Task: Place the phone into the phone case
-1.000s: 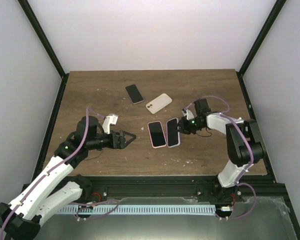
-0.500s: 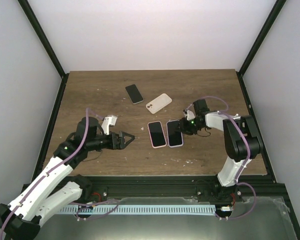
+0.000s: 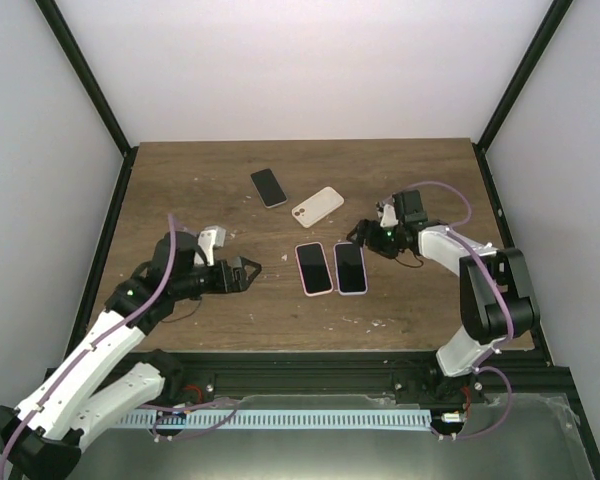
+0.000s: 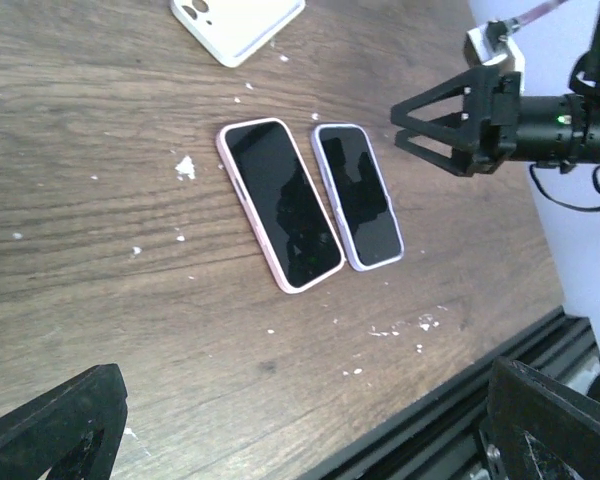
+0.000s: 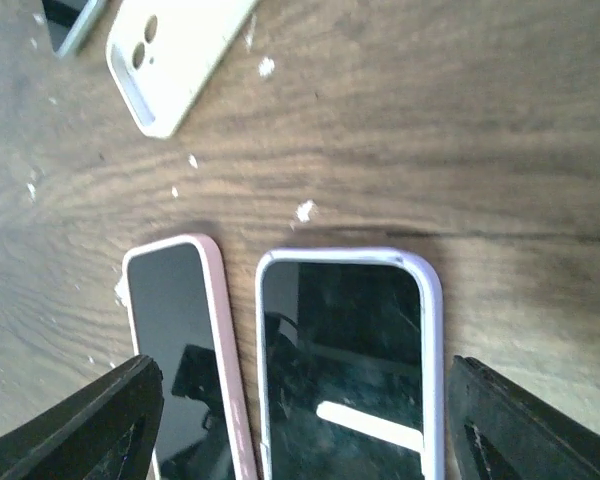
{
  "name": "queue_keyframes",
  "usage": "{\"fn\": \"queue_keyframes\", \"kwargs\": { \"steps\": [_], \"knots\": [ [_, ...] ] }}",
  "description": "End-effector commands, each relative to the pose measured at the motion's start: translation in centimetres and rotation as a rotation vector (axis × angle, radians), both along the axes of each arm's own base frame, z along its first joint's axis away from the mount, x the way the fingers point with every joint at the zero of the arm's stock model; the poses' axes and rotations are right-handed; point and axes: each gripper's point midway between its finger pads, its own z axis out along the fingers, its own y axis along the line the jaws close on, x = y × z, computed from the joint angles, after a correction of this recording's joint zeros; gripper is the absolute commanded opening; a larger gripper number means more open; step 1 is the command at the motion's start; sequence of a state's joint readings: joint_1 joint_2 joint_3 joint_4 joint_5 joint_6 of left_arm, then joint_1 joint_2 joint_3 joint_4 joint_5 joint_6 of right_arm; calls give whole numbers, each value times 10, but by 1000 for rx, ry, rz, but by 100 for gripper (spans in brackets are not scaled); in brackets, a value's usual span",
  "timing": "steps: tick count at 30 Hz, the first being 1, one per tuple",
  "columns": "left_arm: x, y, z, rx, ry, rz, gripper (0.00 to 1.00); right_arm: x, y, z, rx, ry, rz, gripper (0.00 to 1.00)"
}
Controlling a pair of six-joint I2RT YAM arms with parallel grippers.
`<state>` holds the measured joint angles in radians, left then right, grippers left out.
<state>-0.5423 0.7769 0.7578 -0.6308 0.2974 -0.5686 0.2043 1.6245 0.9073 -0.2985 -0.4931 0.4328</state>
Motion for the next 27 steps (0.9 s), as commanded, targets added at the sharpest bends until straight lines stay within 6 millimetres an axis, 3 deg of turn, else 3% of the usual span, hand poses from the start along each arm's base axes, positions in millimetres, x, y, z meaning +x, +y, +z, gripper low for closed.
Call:
{"fn": "queue_keyframes", "kwargs": {
  "steps": [1, 5, 13, 23, 27],
  "knots": [
    [8, 12, 2, 59, -1, 71, 100, 26, 0, 14, 82, -26, -143, 79],
    [6, 15, 4, 65, -2, 72, 100, 45, -8, 3, 88, 22, -297, 76],
    [-2, 24, 11, 66, -49, 79, 100, 77, -7, -4, 118, 29, -385, 69],
    [-6, 18, 12, 25, -43, 57, 99, 91, -13, -11, 105, 50, -476, 67],
    [-7, 19, 17, 5, -62, 60, 99, 101, -5, -8, 126, 54, -466, 62]
  ]
}}
